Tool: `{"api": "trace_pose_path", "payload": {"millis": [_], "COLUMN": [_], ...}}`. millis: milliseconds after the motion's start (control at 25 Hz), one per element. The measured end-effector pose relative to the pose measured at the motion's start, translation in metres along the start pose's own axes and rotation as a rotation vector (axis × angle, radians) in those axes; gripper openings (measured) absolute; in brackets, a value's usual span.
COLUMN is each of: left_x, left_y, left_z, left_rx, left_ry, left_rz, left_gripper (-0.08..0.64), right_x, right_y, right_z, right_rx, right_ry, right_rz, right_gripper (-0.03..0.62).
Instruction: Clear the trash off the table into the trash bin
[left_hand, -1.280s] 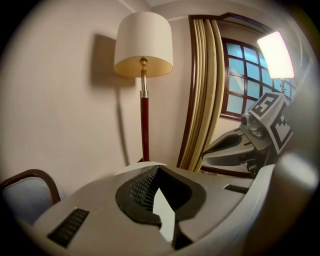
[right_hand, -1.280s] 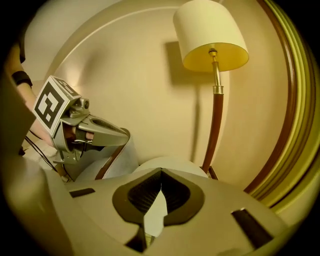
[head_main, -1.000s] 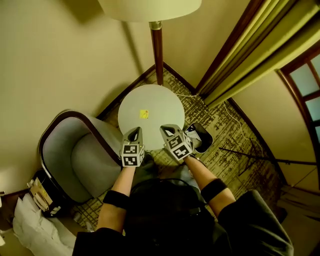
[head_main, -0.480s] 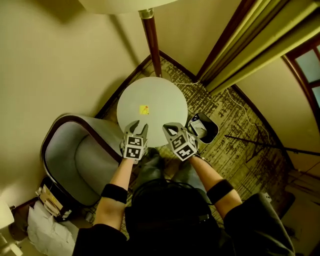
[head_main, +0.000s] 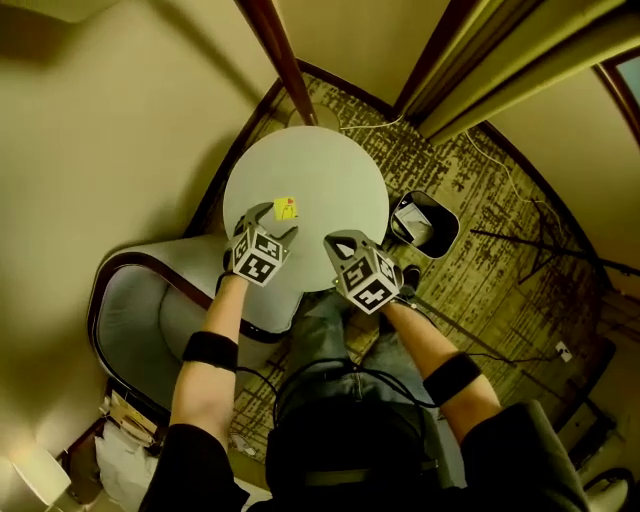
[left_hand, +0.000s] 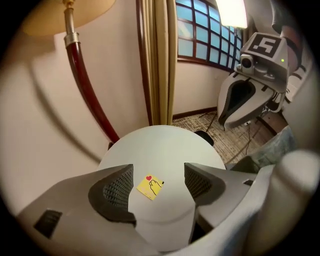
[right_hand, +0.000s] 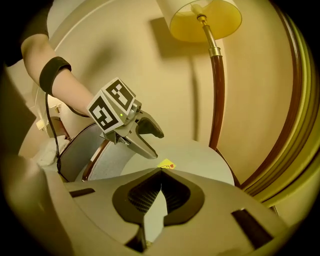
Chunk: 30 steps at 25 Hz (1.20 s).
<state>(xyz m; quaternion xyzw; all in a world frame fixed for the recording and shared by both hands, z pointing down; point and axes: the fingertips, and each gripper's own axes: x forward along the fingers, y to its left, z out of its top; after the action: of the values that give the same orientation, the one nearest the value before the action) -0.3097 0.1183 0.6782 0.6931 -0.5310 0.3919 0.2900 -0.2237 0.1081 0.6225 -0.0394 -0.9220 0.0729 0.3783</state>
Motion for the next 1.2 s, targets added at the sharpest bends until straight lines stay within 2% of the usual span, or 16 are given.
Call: {"api": "trace_pose_path", "payload": {"millis": [160,320,400,720,1000,1200], "left_x": [0.041,0.077,0.091,0.129,0.137,0.139], "left_y": [0.004,0.007,0.008,0.02,0.015,0.016], "left_z": [-0.026,-0.055,-0.062,-0.079,-0.088,-0.09], "left_rx": [0.1,0.287,0.347,0.39,0.421,0.368], "left_ry": [0.079,0.185,0.213,0.274,0.305,0.325], "left_rz": [-0.057,-0.1,-0.118,-0.171,-0.217,-0.269], "left_gripper": [0.324,0.324,0.324,0.324,0.324,0.324], "right_x": [0.03,0.058,0.07,0.103,0.103,0.102], "right_y": [-0.009,-0.023,-0.031,-0.056,-0.057,-0.057], "right_z": [-0.011,-0.019,-0.023,-0.033,-0.04,-0.04], "right_rx": [0.031,0.066,0.082,0.127,0.136,0.132], "right_ry": [0.01,0.015,0.014,0.006,0.012,0.017], "right_rz": [-0.004,-0.014,-0.019,-0.042,-0.051,-0.048], "right_gripper": [0.0,0.0,0.0,0.0,0.0,0.0]}}
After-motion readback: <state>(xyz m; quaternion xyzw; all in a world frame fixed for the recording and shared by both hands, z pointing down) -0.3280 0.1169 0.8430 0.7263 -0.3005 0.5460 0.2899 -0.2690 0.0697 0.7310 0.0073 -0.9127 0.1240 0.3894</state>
